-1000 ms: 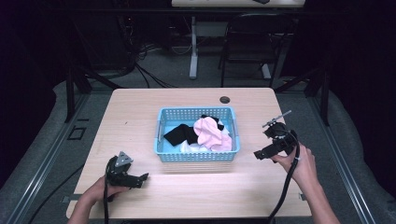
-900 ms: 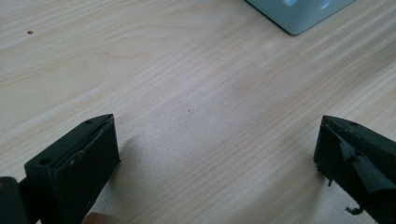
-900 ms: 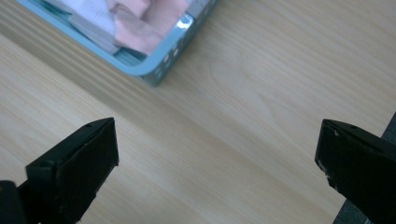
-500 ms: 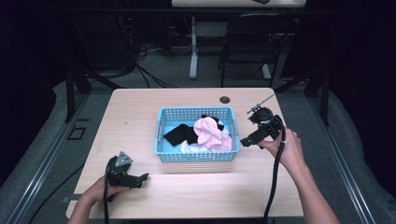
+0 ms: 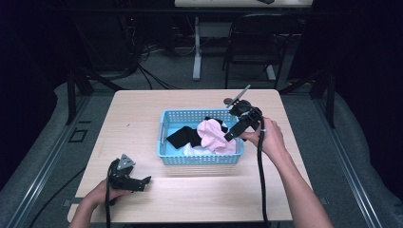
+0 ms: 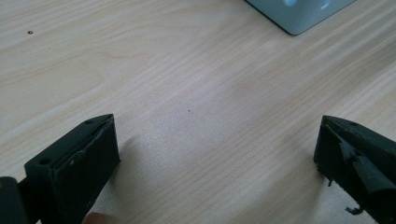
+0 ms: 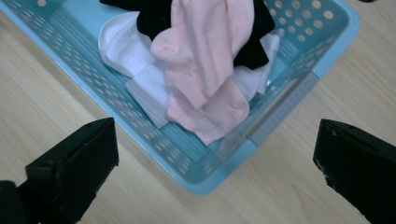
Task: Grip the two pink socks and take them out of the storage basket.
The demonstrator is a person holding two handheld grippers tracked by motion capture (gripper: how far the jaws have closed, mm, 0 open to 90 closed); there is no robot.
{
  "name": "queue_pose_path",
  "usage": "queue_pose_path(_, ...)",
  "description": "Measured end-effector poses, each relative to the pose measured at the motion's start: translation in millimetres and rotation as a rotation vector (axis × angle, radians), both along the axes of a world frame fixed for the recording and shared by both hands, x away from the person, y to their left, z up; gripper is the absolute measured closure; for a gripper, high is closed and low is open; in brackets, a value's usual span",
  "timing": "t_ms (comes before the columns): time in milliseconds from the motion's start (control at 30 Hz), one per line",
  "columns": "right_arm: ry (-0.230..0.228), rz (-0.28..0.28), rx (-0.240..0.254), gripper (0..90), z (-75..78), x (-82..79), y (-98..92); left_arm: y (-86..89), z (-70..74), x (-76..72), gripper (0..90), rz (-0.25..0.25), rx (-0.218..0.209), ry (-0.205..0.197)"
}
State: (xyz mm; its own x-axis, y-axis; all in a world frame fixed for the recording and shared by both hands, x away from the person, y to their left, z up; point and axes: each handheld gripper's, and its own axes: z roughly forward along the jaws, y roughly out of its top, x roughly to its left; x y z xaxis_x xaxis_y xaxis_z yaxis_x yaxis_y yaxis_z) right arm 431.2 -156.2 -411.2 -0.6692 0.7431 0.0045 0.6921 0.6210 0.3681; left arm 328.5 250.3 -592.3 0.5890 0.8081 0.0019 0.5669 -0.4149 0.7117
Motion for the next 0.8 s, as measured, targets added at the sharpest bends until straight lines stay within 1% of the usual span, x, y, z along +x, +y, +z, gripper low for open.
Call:
queue_pose_path(33,0.006,0.014,-0.010,0.0,-1.2,6.5,8.8,0.1,0.1,0.0,0.0,0.000,0.001,0.000)
queue_pose_path(233,0.049,0.044,-0.033,0.0,-9.6,24.7,32.8,0.0,-0.1,0.0,0.0,0.000,-0.001,-0.001)
queue_pose_path(267,0.046,0.047,-0.039,0.0,-11.6,26.8,35.5,0.0,-0.1,0.1,0.0,0.000,-0.001,-0.002)
queue_pose_path(333,0.062,0.047,-0.041,0.0,-15.3,30.8,40.1,0.0,-0.1,0.1,0.0,0.000,0.000,-0.002)
queue_pose_path(367,0.062,0.047,-0.041,0.0,-15.3,30.8,40.1,0.0,-0.1,0.1,0.0,0.000,0.000,-0.002)
queue_pose_path(400,0.069,0.048,-0.045,0.0,-19.6,34.4,43.5,0.1,0.0,0.1,0.0,0.000,0.001,-0.001)
queue_pose_path(533,0.086,0.049,-0.052,0.0,-24.7,39.2,47.4,0.0,-0.1,0.1,0.0,0.000,0.000,-0.002)
queue_pose_path(567,0.086,0.041,-0.046,1.3,-29.1,41.3,50.8,0.0,-0.1,0.0,0.0,0.000,-0.001,-0.001)
queue_pose_path(633,0.105,0.056,-0.057,3.2,-32.3,45.2,53.6,0.0,-0.1,0.1,0.0,0.000,0.000,-0.002)
queue_pose_path(700,0.122,0.063,-0.062,7.3,-36.5,48.8,56.2,0.0,-0.1,0.0,0.0,0.000,-0.001,-0.001)
queue_pose_path(733,0.122,0.063,-0.062,7.3,-36.5,48.8,56.2,0.0,-0.1,0.0,0.0,0.000,-0.001,-0.001)
queue_pose_path(767,0.154,0.069,-0.061,12.1,-41.7,51.9,59.0,0.0,-0.1,0.1,0.0,0.000,0.000,-0.002)
queue_pose_path(800,0.161,0.073,-0.066,14.1,-44.3,53.7,60.3,0.0,0.0,0.0,0.0,0.000,0.000,0.000)
